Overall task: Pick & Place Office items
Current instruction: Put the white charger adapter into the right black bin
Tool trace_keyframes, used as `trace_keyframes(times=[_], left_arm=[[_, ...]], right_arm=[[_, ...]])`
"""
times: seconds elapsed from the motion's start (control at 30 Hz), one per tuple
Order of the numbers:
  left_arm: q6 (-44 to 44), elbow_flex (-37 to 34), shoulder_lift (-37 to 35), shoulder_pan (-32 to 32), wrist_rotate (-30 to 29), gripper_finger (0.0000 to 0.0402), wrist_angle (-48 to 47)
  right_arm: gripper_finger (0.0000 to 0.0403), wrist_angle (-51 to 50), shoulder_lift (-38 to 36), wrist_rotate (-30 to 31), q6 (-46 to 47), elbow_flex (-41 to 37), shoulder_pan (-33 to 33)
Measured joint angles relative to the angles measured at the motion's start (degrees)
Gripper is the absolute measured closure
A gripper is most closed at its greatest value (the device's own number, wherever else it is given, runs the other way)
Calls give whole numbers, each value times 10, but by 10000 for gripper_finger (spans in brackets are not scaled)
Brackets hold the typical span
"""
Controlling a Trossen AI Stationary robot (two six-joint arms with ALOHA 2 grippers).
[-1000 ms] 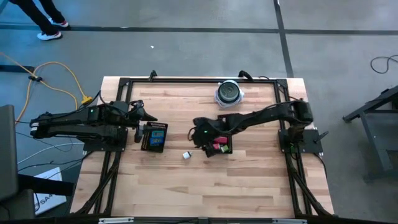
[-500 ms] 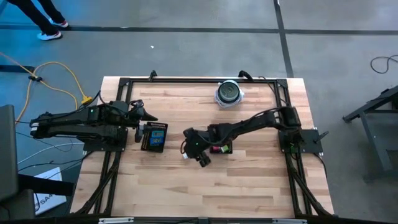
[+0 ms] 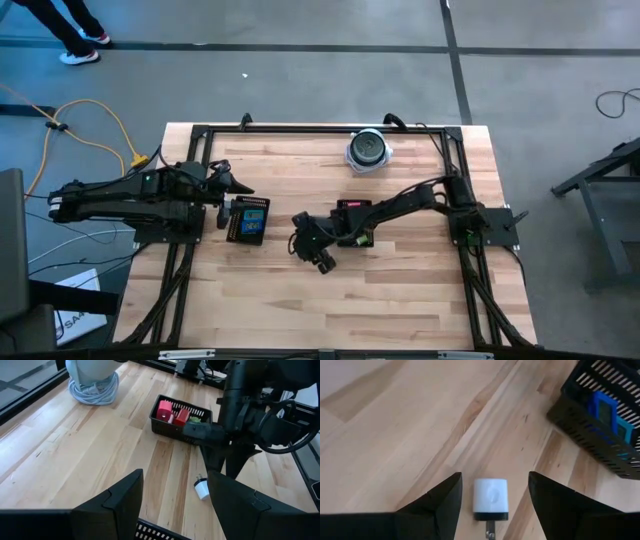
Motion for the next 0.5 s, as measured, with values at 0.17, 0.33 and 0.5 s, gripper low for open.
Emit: trace_keyframes(times=[0.17, 0.33, 0.5], left_arm=[[0, 0, 0, 0, 0, 186, 2], [0, 0, 0, 0, 0, 186, 2], [0, 0, 0, 0, 0, 186, 2]], right_arm=[[188, -5, 12, -2, 11, -1, -3], [188, 3, 11, -5, 13, 0, -6], [188, 3, 12, -5, 13, 0, -8]])
